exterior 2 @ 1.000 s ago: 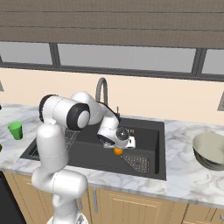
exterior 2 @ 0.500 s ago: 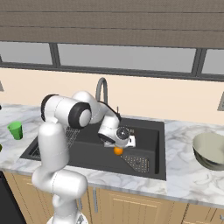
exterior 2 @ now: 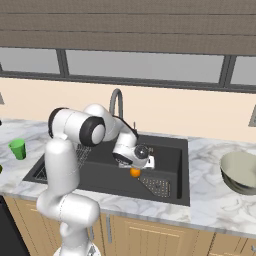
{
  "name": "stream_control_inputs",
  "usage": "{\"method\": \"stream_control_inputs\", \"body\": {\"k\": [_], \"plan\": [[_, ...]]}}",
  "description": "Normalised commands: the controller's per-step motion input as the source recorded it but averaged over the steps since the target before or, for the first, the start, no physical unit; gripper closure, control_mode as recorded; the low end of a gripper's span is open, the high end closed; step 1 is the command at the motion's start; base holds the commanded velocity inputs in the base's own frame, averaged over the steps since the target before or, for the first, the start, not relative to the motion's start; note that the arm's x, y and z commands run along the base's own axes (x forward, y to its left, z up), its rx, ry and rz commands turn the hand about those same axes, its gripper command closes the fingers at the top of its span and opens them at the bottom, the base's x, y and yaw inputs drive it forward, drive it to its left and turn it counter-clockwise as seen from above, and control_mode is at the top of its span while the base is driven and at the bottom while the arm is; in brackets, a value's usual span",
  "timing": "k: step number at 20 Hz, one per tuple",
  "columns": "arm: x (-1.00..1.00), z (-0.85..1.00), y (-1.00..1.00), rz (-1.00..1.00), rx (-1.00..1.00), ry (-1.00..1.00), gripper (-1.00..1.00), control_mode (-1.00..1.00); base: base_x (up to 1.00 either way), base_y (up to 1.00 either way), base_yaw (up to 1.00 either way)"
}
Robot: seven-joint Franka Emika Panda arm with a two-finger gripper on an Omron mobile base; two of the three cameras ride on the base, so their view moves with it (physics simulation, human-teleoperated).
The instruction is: Remove the orange and lime from the sink. Then move the bowl and cup from the counter to the sink for washing.
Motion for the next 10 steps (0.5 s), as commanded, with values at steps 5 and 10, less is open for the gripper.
{"method": "stream_control_inputs", "body": {"k": [5, 10], "plan": [[0.08, 0.0, 0.0, 0.0, 0.0, 0.04, -1.0, -1.0, 0.0, 0.0, 0.0], [0.09, 0.0, 0.0, 0.0, 0.0, 0.0, -1.0, -1.0, 0.0, 0.0, 0.0]]}}
